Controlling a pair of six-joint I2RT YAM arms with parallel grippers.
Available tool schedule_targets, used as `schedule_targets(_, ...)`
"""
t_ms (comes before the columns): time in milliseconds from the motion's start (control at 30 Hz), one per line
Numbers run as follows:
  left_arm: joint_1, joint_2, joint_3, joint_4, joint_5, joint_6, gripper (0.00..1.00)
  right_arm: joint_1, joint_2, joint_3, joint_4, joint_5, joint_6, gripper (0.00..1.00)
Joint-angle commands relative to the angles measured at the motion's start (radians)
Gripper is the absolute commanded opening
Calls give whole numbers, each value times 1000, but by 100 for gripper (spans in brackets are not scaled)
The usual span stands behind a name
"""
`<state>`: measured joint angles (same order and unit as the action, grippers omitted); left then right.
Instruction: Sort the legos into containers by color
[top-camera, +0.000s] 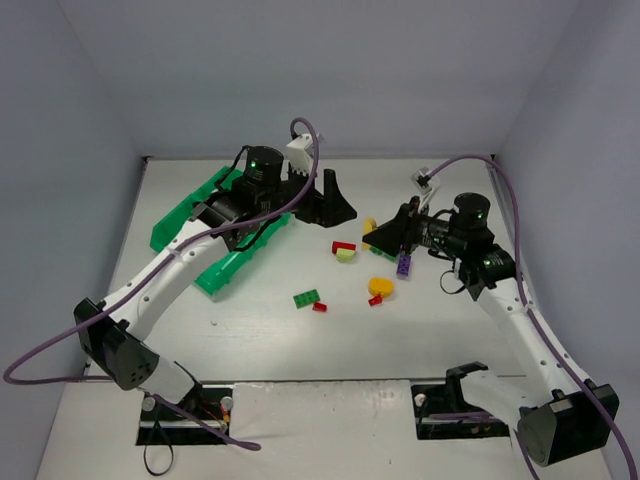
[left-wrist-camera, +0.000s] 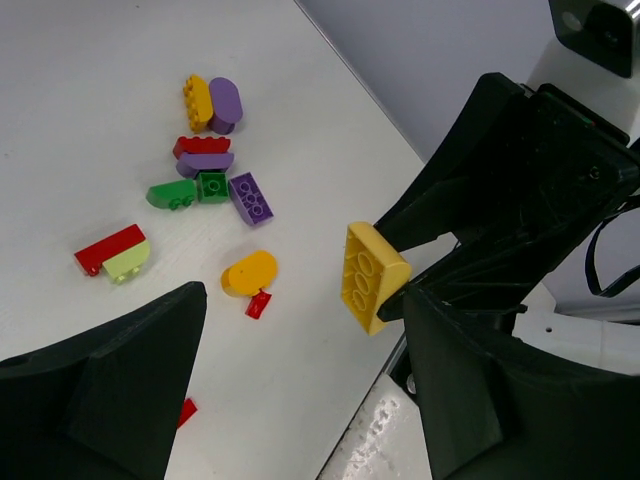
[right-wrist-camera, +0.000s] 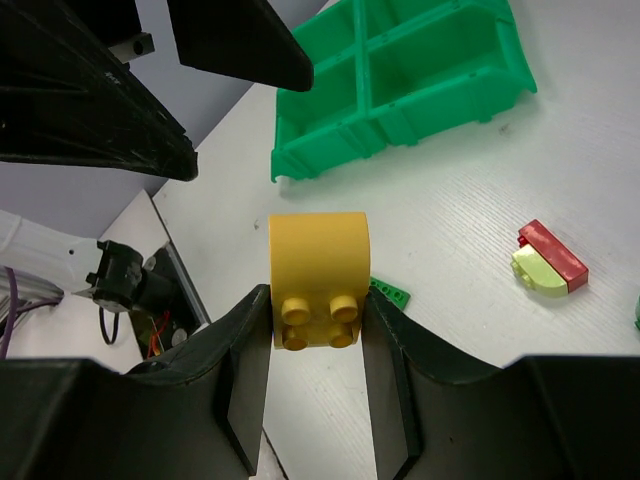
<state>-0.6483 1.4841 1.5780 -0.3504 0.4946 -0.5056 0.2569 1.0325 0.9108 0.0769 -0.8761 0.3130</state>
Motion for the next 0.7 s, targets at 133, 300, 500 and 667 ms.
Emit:
schedule_targets(133, -8, 8, 79, 105, 104, -28, 70, 12, -2, 48, 77, -35, -8, 2)
schedule_targets(300, -20, 36, 67, 166, 231, -16, 63, 10, -5, 42, 103, -119, -14, 2)
schedule_targets(500, -20, 73, 79, 200, 405, 15, 63, 12, 1, 54, 110, -237, -48, 0)
schedule_targets(667, -17, 82, 82, 200, 455, 52, 63, 12, 11, 65, 110, -284, -54, 0)
